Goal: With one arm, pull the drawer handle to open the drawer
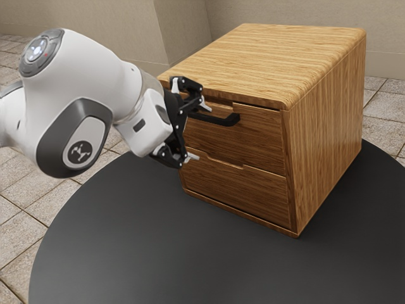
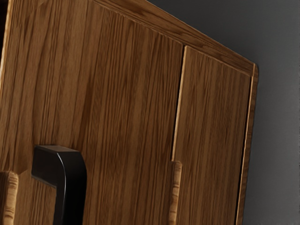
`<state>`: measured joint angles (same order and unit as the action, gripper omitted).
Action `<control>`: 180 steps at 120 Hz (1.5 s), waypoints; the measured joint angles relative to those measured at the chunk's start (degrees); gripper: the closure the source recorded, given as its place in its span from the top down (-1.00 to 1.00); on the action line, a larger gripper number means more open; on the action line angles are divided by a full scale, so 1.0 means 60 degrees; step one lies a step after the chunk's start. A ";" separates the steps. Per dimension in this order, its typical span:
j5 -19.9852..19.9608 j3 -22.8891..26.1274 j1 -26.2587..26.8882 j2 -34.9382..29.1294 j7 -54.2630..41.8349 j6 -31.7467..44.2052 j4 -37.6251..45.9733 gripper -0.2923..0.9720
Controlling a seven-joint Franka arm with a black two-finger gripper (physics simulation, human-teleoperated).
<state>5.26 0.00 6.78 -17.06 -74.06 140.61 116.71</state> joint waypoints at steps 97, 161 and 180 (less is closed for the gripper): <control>0.0027 -0.0276 -0.0053 0.0720 0.0006 0.0130 -0.0320 0.57; -0.0009 -0.0285 -0.0016 0.0612 0.0020 0.0196 -0.0111 0.48; -0.0025 -0.0293 -0.0016 0.0155 0.0030 0.0172 0.0297 0.48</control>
<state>5.11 -1.76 6.69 -16.13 -73.88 141.64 118.50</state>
